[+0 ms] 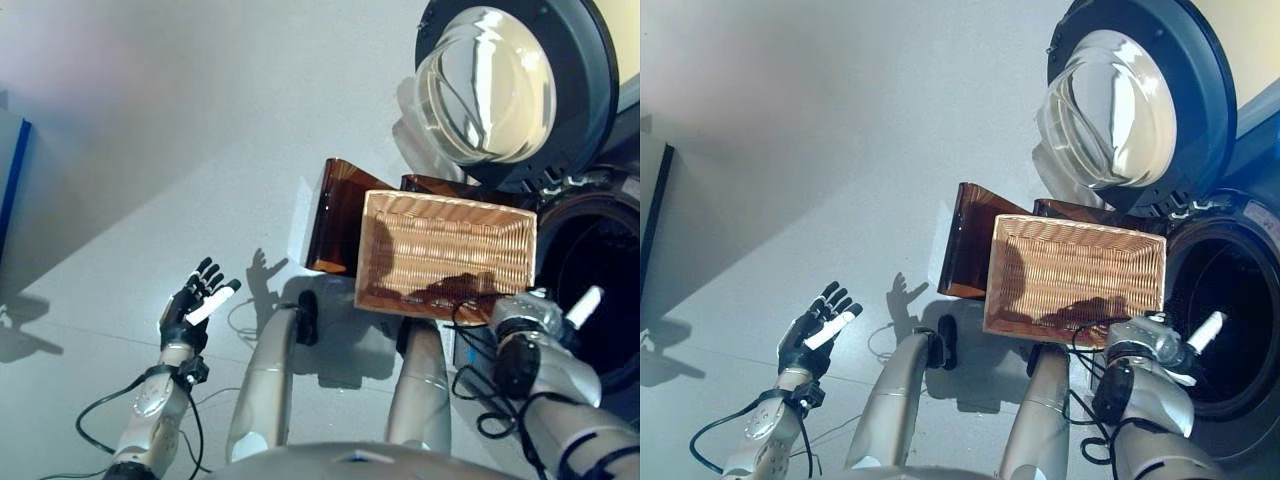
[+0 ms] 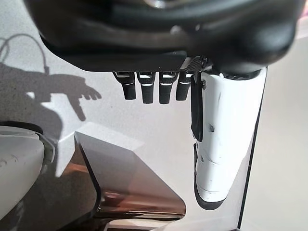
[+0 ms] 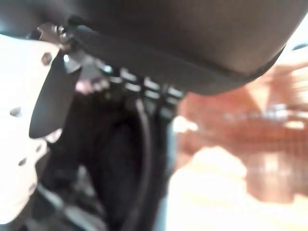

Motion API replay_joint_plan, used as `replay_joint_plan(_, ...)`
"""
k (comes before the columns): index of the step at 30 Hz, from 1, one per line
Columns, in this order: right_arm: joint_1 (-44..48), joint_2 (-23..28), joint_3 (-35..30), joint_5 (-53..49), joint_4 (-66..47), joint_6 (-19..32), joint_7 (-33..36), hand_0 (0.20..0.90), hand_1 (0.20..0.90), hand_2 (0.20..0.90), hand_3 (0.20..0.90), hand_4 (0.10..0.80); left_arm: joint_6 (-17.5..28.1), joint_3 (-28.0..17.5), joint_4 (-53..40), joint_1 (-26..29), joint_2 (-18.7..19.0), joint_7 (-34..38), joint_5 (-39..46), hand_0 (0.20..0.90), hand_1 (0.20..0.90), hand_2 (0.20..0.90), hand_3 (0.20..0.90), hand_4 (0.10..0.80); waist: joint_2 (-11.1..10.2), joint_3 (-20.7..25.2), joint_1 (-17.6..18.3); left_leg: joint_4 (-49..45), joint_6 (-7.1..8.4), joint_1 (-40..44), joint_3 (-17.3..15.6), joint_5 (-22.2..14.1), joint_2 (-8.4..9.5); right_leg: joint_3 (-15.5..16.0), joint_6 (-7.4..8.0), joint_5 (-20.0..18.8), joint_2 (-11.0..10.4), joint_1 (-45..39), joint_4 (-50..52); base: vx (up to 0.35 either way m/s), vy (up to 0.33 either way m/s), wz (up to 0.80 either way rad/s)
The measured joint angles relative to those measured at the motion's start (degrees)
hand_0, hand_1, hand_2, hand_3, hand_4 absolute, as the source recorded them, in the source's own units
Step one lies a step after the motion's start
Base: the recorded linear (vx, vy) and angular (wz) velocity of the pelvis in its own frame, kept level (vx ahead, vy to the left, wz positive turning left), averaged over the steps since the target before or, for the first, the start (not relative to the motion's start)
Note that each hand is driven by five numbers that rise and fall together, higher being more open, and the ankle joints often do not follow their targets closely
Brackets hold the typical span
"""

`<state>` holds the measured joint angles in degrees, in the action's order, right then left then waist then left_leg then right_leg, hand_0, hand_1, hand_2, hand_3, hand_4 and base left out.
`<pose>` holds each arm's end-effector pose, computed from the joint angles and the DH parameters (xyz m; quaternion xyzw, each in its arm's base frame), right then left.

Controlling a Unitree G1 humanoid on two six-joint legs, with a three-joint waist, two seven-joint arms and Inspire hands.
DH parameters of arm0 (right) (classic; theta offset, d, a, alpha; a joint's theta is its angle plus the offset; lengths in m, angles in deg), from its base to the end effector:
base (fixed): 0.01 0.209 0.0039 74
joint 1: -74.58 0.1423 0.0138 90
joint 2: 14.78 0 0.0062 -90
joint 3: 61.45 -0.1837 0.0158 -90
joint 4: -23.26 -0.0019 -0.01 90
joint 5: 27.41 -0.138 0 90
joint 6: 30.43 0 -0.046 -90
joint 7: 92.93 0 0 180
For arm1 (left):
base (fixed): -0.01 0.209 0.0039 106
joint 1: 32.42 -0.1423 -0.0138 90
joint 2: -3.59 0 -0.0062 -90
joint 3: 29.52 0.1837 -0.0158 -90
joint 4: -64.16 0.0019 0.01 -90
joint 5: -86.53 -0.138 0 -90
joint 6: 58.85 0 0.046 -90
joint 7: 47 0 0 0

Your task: Pick up the clothes and place them into the washing machine

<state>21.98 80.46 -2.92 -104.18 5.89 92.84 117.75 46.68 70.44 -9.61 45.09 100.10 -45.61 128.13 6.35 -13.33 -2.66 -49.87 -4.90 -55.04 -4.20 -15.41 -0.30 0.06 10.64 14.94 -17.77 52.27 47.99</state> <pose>0.2553 -0.2995 0.0234 0.5335 -0.0060 -0.6641 0.5237 0.1350 0.2248 -0.0227 -0.1460 0.1320 0.0792 0.9772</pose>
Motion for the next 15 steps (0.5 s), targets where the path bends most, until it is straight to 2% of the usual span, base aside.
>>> replay_joint_plan(10, -0.20, -2.30, 3.18, 3.42, -2.03, -0.92, -1.47, 0.900, 0.900, 0.900, 0.900, 0.800, 1.05, -0.36, 0.06, 0.01, -0.35, 0.09, -0.11, 0.900, 0.900, 0.900, 0.900, 0.800, -0.52, 0.04, -0.17, 1.26, -0.22, 1.88, 0.68, 0.19, 0.04, 1.35, -0.13, -0.92, 0.16, -3.10, -2.58, 0.002, 0.002, 0.01)
replay_joint_plan(13, -1.31, -2.41, 5.28, 5.99, -2.24, -1.63, -2.10, 0.900, 0.900, 0.900, 0.900, 0.800, 1.08, -0.40, 0.20, 0.04, -0.38, 0.06, -0.11, 0.900, 0.900, 0.900, 0.900, 0.800, -0.88, 0.07, 0.02, 2.15, -0.33, 2.67, 0.68, 0.46, 0.02, 1.62, 0.13, -1.83, 0.28, -4.24, -4.14, -0.066, 0.016, -0.02)
replay_joint_plan(14, -1.91, -2.44, 5.86, 7.25, -2.24, -2.35, -2.14, 0.900, 0.900, 0.900, 0.900, 0.800, 1.09, -0.44, 0.29, 0.10, -0.39, 0.07, -0.13, 0.900, 0.900, 0.900, 0.900, 0.800, -0.98, 0.07, 0.04, 2.54, -0.40, 3.22, 0.67, 1.02, 0.03, 1.83, 0.88, -2.96, 0.32, -4.83, -4.86, -0.096, 0.018, -0.05)
replay_joint_plan(15, -2.38, -2.56, 7.19, 8.32, -2.20, -2.58, -2.12, 0.900, 0.900, 0.900, 0.900, 0.800, 1.10, -0.45, 0.35, 0.23, -0.49, 0.13, -0.14, 0.900, 0.900, 0.900, 0.900, 0.800, -1.08, 0.02, 0.07, 3.54, -0.44, 3.94, 0.68, 1.23, -0.01, 2.43, 0.39, -3.07, 0.26, -5.80, -6.17, 0.015, -0.001, -0.10)
